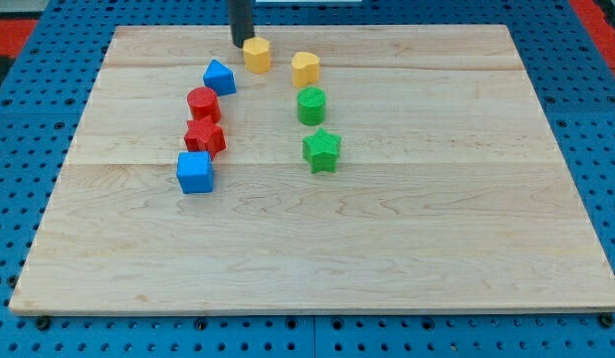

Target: Slide the hexagon to the top of the heart

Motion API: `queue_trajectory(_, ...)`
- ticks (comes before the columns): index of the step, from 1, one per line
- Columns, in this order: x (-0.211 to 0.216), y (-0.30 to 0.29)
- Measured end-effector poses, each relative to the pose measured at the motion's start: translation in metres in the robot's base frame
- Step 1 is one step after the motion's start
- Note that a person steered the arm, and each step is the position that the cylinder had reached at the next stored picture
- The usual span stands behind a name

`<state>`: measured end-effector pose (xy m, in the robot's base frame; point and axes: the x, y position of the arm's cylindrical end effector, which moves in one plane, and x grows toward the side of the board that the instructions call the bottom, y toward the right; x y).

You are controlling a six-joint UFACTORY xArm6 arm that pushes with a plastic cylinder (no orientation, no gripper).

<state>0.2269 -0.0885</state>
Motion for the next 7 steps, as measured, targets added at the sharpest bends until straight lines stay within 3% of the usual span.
queue_trajectory(1, 0.005, -0.065)
queue_trajectory(3, 0.039, -0.012)
queue_trajectory(5, 0.005, 0.047)
queue_trajectory(6, -0.010, 0.049)
queue_trajectory(7, -0.011, 0.011)
